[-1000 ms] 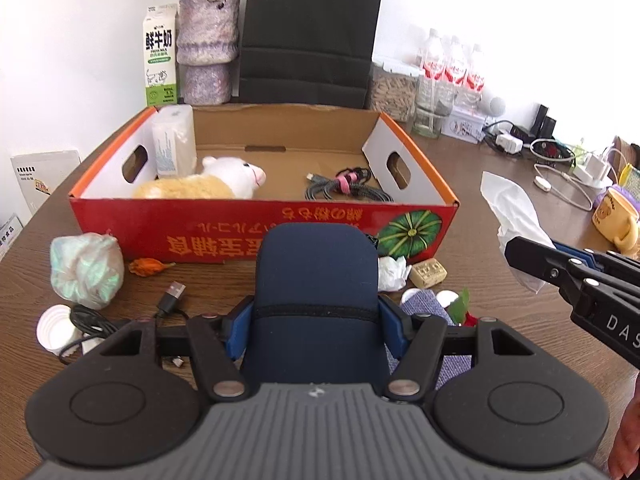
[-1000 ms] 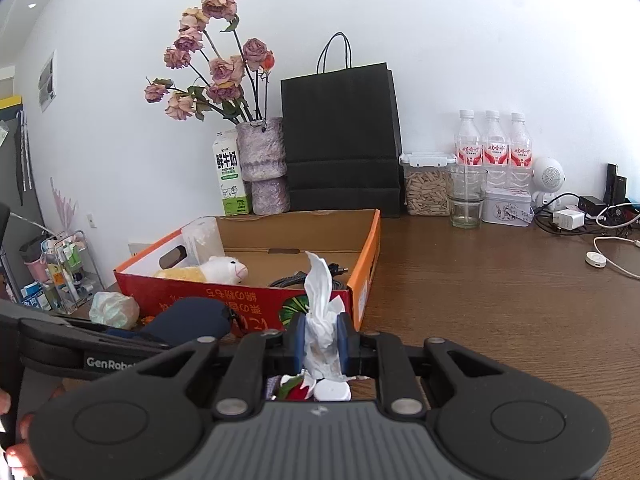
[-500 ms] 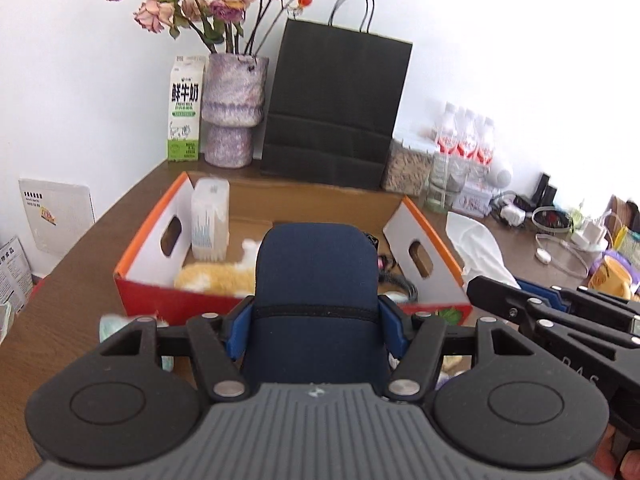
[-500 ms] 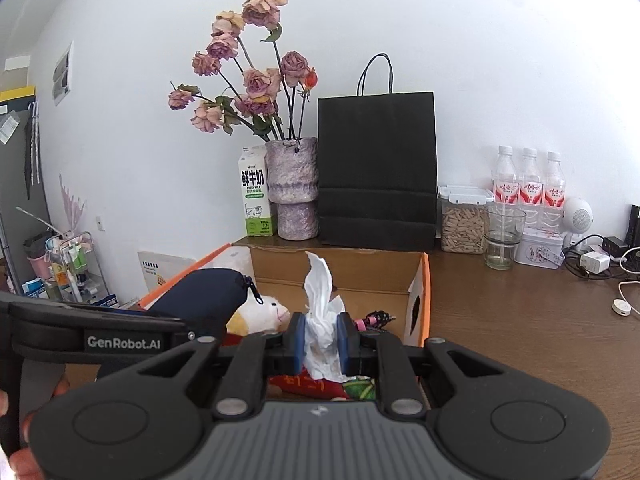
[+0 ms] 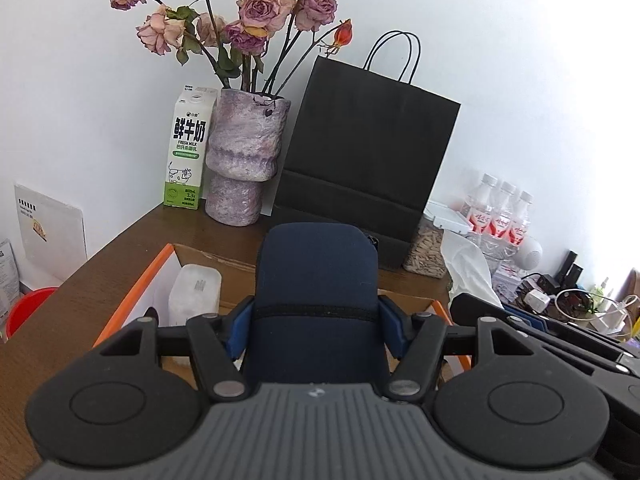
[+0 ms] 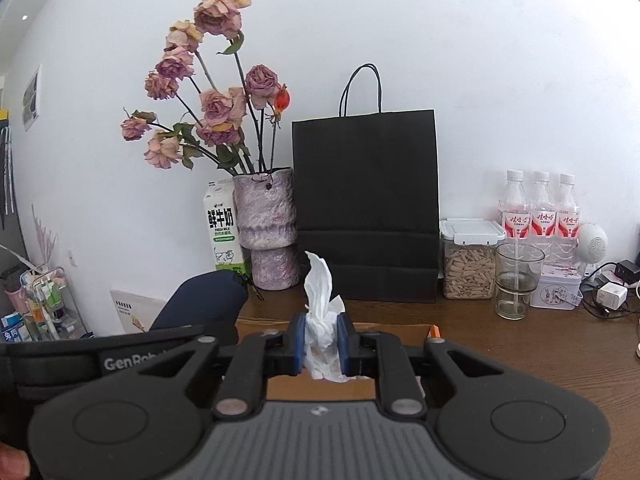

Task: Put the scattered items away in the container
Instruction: 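Carry the glasses case and tissue over the box and open both grippers, then withdraw both tools from the box toward the purple pouch on the table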

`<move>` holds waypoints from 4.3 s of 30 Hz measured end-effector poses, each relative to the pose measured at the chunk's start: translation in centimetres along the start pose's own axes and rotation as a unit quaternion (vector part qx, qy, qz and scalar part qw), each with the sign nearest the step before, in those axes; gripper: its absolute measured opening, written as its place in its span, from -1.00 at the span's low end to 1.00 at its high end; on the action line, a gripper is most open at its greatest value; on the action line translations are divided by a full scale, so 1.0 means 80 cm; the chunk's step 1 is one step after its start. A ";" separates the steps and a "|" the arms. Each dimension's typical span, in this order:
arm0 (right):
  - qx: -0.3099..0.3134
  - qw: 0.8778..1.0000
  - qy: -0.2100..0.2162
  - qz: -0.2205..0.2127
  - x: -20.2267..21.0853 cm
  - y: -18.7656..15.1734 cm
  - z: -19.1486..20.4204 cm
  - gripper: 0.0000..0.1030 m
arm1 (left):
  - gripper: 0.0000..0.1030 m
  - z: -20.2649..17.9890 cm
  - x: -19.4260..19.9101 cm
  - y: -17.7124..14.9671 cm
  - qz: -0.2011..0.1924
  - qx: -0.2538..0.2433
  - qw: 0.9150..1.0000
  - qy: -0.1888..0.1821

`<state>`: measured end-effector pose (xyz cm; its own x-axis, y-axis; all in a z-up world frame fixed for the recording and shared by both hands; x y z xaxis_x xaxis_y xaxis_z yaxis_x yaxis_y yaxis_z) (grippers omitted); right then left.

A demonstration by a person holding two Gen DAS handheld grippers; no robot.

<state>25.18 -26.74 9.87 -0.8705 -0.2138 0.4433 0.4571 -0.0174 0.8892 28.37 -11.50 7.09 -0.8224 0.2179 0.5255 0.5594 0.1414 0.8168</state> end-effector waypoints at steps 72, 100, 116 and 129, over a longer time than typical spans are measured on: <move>0.062 0.998 -0.007 -0.001 0.149 -0.072 0.073 1.00 | 1.00 0.040 0.158 -0.064 -0.052 -0.064 0.993 0.084; 0.061 0.997 -0.034 0.046 0.223 -0.241 0.097 1.00 | 1.00 0.130 0.237 -0.226 -0.020 -0.005 0.998 0.059; 0.047 0.997 -0.015 0.066 0.216 -0.245 0.093 1.00 | 1.00 0.135 0.235 -0.225 -0.018 -0.004 0.997 0.081; 0.043 0.994 -0.028 0.100 0.184 -0.254 0.085 1.00 | 1.00 0.146 0.225 -0.226 -0.008 -0.004 0.995 0.100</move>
<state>1.86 -22.89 -0.88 -0.7742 -0.1506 0.6148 0.6060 0.1044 0.7886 4.67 1.16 -1.02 -0.8358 0.0196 0.5486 0.5459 0.1350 0.8269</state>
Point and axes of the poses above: each gripper's, at about its wrist camera, not at the fingertips, and x roughly against the way its jaws point, z to its left, y to its top, the point moved 2 cm from there along -x, roughly the way its jaws point, and after that the axes turned 6 degrees about z, right-handed, at the moved point
